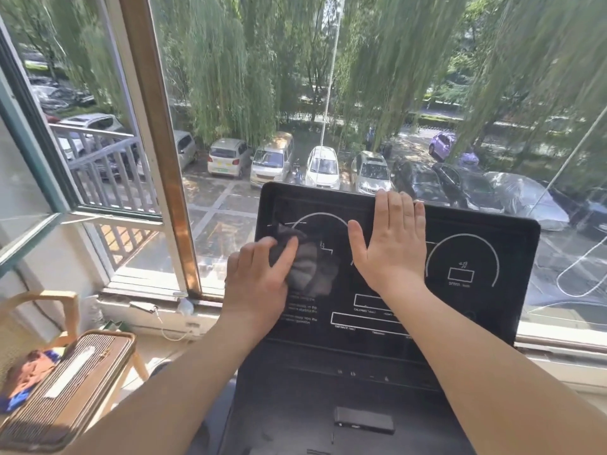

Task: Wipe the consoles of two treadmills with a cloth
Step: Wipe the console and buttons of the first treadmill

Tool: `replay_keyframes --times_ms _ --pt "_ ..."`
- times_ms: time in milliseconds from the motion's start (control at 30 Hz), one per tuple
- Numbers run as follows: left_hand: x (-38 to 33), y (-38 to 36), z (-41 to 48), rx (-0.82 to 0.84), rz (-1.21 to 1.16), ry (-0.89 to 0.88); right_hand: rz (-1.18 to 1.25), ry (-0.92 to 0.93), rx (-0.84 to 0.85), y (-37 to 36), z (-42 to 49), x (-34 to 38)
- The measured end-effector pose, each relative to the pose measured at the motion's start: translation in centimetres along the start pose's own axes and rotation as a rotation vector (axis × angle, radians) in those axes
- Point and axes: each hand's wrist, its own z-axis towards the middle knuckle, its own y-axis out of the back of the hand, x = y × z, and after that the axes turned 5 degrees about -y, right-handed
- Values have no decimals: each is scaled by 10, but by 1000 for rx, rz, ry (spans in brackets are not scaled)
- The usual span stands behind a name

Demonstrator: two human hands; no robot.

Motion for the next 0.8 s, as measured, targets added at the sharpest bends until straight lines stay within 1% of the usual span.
replay_keyframes --times_ms 100,167,233,367,433,467,500,600,633,700,800 --pt "-22 2 28 15 -46 98 33 9 -6 0 1 -2" --pt "-32 -5 21 -1 -66 103 56 20 -7 -1 2 -7" --pt "-40 -14 -9 8 -96 30 89 22 0 -2 2 -12" --pt "-35 -24 -79 203 -60 -227 160 11 74 5 2 -13" --pt "-22 -16 -85 283 -22 -354 243 -5 111 13 -1 -11" --pt "-15 -10 -83 305 -2 -375 318 -18 126 18 -6 -9" --pt "-8 -4 -79 312 7 -361 422 -45 144 23 -17 -8" --pt "-9 8 -76 314 -33 -223 791 -188 184 30 -74 -11" --pt "-15 9 -79 316 -67 -207 853 -232 188 28 -97 -15" --pt "-33 3 -89 368 -156 -203 890 -302 184 22 -139 -30" --pt "-67 -8 -105 516 -209 -195 928 -422 170 19 -185 -61"
